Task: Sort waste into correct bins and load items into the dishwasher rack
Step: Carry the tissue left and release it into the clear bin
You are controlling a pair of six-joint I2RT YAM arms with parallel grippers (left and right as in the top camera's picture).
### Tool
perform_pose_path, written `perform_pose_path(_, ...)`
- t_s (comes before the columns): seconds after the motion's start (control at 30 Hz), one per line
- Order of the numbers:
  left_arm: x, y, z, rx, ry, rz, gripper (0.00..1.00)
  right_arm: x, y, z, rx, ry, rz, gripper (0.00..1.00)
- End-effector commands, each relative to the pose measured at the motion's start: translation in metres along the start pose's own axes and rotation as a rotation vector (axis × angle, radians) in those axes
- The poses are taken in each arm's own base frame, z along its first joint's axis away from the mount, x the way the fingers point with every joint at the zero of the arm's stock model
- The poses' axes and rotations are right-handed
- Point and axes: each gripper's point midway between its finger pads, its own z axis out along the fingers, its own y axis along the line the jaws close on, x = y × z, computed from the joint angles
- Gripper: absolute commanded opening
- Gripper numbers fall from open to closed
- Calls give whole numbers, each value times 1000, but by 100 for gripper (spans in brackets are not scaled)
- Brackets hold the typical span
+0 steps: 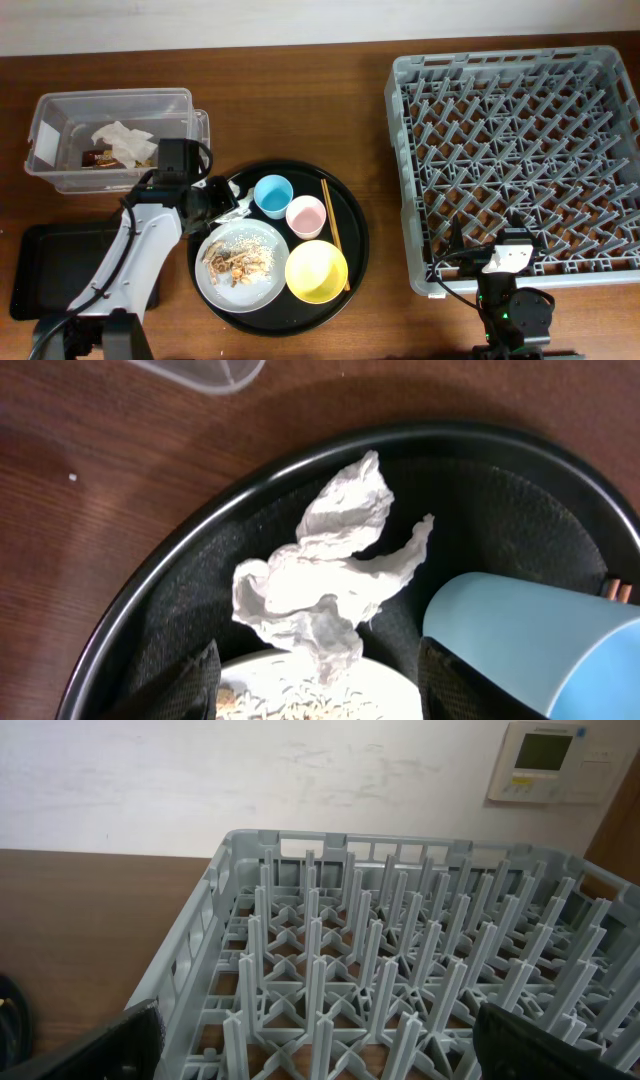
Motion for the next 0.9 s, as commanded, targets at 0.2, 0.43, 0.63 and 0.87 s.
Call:
perform_pose_path(0.2,1,7,35,-32,31,2,62,3,-1,0,6,7,1,99)
perform_pose_path(0.43,2,9,49,-40,46,1,62,4,-1,0,5,8,1,99)
perform_pose_path(0.63,11,15,63,-65,92,-3,61,3,-1,0,5,7,1,99)
perform_pose_path(0.87,-9,2,42,-45,55,-1,12,4,-1,0,5,8,1,99)
